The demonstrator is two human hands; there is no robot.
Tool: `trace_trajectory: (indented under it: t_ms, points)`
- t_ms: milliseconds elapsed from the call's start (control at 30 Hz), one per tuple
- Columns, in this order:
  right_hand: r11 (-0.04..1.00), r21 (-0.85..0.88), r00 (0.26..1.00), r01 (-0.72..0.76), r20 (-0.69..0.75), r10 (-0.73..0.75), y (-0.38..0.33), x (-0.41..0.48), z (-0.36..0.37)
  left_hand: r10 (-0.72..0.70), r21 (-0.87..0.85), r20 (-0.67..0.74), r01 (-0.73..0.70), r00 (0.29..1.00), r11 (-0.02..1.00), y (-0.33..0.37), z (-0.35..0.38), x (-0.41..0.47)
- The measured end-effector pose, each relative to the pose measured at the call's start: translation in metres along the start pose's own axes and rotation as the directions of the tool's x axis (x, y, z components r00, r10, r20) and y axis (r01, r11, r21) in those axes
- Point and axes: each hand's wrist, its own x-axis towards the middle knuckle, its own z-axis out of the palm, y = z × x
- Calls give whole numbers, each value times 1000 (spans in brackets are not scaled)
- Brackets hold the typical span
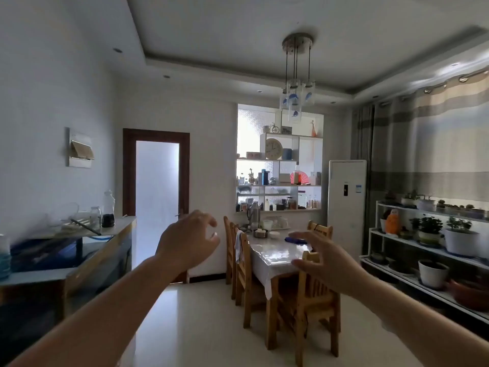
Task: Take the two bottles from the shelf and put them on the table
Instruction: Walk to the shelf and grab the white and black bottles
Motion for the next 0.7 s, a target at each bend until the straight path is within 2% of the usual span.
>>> trace_trajectory:
  t_ms: [67, 167, 300, 600, 700]
  points:
    - [999, -40, 997, 22, -70, -25, 6, 21, -12, 9, -3, -62, -10, 998, 1000, 8, 4, 18]
    - [986, -152, 984, -67, -173, 40, 15, 47, -20, 13, 41, -88, -10, 996, 999, 16, 16, 40]
    - [957, -268, 983, -110, -172, 64, 36, 73, -3, 20, 79, -116, -11, 993, 997, 5, 45, 63]
    - [880, -472, 981, -44, -187, -51, 72, 169, 51, -9, 175, -123, 31, 992, 984, -78, 115, 136]
    - [843, -538, 983, -5, -156, -94, 83, 215, 68, 28, 230, -126, 2, 992, 973, -111, 142, 171]
